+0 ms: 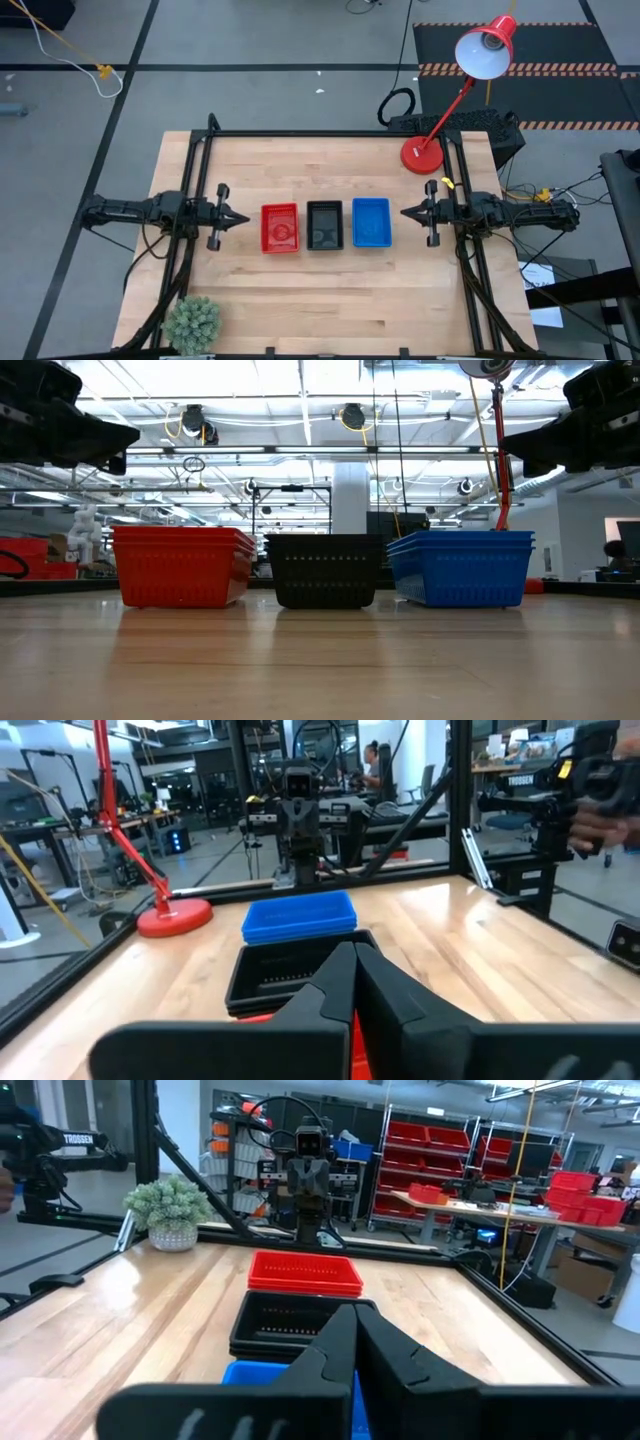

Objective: Stack baskets by color
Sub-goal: Return to Home Position

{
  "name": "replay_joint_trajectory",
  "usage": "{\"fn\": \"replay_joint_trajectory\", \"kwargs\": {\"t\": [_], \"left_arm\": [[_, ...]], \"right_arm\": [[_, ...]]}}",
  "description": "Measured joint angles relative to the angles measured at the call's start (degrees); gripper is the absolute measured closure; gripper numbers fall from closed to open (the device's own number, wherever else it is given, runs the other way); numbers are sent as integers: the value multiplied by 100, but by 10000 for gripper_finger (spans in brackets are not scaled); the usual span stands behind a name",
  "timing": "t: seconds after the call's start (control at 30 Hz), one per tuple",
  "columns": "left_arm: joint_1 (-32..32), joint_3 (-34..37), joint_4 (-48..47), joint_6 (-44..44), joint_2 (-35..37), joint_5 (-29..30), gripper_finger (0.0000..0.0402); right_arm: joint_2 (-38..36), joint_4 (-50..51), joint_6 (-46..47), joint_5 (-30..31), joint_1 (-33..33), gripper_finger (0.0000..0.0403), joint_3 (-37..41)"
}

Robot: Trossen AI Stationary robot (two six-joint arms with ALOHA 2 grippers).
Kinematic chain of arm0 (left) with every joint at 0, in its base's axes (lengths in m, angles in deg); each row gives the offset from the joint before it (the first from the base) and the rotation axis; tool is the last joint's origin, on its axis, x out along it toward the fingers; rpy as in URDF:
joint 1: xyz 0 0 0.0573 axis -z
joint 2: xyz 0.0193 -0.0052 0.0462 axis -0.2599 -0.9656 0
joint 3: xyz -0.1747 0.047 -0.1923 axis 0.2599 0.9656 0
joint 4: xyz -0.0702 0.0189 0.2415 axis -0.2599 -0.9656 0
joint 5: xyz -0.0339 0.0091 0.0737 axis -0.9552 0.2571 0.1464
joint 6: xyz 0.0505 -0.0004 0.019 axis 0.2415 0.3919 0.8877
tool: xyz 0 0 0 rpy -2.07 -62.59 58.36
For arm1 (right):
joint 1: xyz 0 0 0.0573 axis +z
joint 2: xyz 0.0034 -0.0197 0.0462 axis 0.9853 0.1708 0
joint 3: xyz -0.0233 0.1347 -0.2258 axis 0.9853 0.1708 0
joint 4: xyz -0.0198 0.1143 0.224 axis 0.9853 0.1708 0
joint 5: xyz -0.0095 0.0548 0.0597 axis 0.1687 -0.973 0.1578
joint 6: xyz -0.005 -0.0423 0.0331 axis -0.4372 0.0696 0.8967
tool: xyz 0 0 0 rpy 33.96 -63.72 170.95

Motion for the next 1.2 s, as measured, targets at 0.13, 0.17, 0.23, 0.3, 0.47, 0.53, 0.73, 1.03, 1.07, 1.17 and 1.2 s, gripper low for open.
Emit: {"fn": "replay_joint_trajectory", "kwargs": {"t": [0.13, 0.17, 0.23, 0.3, 0.47, 0.53, 0.73, 1.03, 1.07, 1.17, 1.2], "left_arm": [[-22, 0, -7, 99, -8, 41, 399], [-39, -2, -9, 99, -8, 45, 397], [-88, -2, -1, 78, -8, 49, 392], [-138, -2, 4, 73, -7, 58, 389], [-249, -2, -10, 71, -7, 58, 398], [-285, -2, -13, 87, -8, 56, 396], [-395, -2, -11, 207, -8, 54, 382], [-527, -2, -17, 202, -8, 52, 390], [-527, -2, -17, 202, -8, 52, 386], [-527, -2, -20, 198, -8, 52, 374], [-527, -2, -20, 205, -8, 50, 371]], "right_arm": [[1, -267, -8, 32, 2, 403, 11], [1, -379, -9, 43, 2, 403, 11], [3, -592, -9, 56, 2, 403, 11], [-3, -775, -9, 56, 2, 403, 9], [1, -885, -9, 48, 2, 403, 8], [1, -893, -9, 43, 2, 403, 8], [1, -932, -9, 34, 2, 403, 8], [1, -940, -9, 27, 2, 403, 6], [1, -941, -9, 26, 2, 403, 6], [1, -942, -9, 25, 2, 403, 4], [1, -942, -9, 25, 2, 403, 4]]}}
